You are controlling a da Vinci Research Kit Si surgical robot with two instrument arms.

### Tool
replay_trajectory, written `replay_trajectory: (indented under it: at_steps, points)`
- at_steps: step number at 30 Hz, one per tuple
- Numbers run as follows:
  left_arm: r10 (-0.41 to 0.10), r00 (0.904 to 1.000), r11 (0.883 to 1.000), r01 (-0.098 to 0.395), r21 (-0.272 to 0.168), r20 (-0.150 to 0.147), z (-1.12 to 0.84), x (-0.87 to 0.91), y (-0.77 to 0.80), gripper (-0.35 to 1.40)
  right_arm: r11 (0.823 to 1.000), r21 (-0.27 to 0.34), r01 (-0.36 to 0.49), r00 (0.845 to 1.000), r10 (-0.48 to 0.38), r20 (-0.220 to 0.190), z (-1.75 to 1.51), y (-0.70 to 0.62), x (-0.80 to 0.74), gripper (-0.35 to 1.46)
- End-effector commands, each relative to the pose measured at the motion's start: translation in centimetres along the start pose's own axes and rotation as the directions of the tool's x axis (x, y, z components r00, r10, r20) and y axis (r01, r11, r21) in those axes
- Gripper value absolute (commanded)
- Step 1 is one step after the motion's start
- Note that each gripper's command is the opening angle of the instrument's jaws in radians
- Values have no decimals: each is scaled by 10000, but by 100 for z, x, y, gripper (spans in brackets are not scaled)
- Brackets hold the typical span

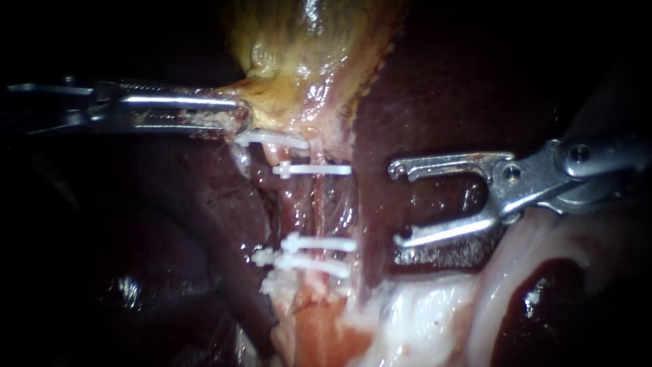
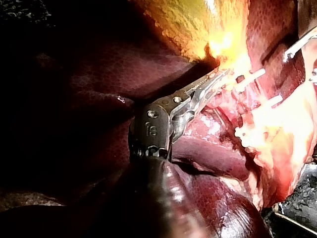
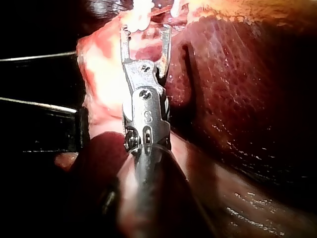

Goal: Going back third clip right tube

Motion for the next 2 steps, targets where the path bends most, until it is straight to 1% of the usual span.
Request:
replay_trajectory:
  at_steps: [1,2]
  points:
    - [-1,10000,10000,1,-4,1,0,0,0,-35,10000,2,2,10000,-2,1,0,0,0,50]
    - [-1,10000,10000,1,-8,2,-1,0,0,-35,10000,1,5,10000,-5,1,0,-1,0,50]
